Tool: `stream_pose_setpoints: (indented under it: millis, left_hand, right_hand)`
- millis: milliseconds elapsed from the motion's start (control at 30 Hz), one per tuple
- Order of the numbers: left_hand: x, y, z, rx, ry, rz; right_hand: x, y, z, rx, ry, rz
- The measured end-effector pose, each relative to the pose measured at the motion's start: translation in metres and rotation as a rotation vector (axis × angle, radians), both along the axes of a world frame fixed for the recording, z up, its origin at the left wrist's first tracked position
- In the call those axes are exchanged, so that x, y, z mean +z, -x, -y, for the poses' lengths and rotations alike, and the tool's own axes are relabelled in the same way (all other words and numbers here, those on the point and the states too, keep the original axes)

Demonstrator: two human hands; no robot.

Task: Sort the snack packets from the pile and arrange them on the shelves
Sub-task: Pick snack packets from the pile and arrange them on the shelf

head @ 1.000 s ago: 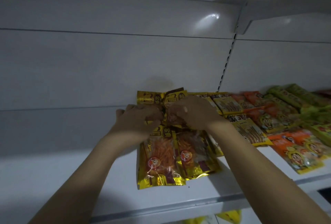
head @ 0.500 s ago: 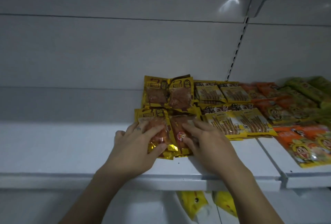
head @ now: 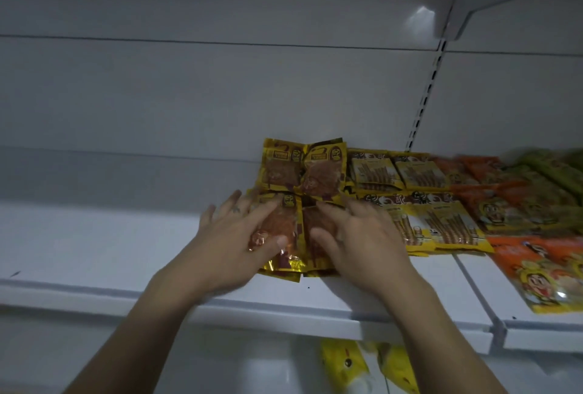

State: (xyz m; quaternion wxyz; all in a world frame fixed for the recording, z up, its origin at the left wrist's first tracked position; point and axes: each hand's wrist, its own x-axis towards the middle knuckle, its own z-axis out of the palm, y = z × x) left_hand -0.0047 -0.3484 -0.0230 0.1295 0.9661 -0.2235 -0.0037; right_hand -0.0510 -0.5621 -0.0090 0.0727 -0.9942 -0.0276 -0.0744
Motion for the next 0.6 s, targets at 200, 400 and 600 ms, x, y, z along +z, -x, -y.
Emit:
stream_pose_setpoints:
  millis: [200,400,600]
  left_hand:
    - [0.046,-0.062,0.016,0.047,-0.121,0.014]
    - [0.035,-0.124,0.04,-0.051,-0.122,-0.054]
    - [0.023,-0.148,0.039,-0.133,-0.192,-0.137]
  right_hand:
    - [0.028,-0.084,0.009,-0.039,-0.021,-0.007]
    - [0.025,-0.139,0.005,0.046,0.175,-0.291]
    - [0.028,-0.156,0.015,0.082,0.201,-0.329]
